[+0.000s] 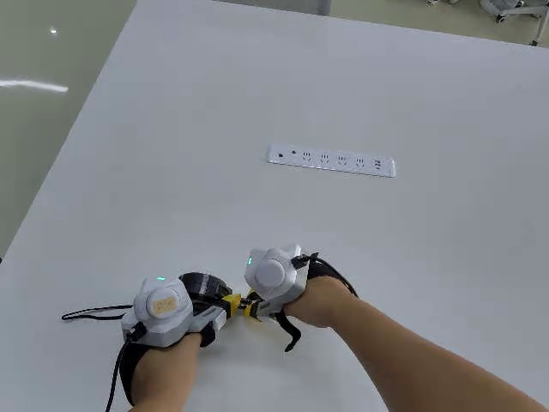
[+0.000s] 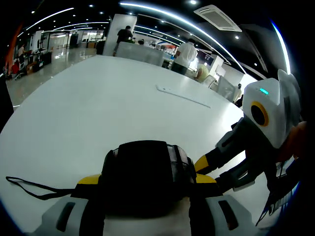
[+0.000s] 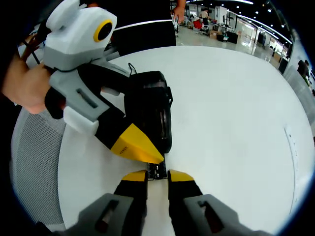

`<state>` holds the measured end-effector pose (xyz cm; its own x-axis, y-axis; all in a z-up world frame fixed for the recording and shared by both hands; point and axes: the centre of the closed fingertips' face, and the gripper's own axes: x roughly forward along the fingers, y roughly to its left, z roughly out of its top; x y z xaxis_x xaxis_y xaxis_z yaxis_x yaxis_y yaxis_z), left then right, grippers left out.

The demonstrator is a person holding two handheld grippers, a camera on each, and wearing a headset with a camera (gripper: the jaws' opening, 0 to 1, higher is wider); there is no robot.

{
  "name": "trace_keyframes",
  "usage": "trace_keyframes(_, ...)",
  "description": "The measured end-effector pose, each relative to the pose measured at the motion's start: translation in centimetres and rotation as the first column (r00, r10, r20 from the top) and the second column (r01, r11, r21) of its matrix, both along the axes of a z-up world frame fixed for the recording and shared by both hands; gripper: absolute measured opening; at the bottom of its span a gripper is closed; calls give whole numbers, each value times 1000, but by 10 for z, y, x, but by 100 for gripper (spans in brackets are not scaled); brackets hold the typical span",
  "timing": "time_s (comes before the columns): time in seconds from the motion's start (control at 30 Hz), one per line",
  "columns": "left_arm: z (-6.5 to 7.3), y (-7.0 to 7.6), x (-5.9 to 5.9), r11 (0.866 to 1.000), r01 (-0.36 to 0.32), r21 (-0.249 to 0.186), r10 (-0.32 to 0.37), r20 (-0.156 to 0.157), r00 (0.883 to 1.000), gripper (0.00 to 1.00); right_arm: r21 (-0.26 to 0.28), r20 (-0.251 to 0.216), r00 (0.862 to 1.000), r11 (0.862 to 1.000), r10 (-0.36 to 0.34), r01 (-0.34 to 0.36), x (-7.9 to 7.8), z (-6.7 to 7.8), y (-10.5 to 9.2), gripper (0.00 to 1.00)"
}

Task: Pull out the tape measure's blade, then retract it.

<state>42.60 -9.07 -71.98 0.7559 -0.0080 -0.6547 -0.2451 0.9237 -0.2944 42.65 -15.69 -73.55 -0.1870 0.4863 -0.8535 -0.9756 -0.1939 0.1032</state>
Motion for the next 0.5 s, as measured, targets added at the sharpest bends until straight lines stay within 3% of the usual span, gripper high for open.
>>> trace_keyframes(0.5, 0, 0, 0, 1000, -8, -4, 8, -1, 1000, 66, 19, -7, 1000, 1000, 12, -12, -1, 0, 10, 15)
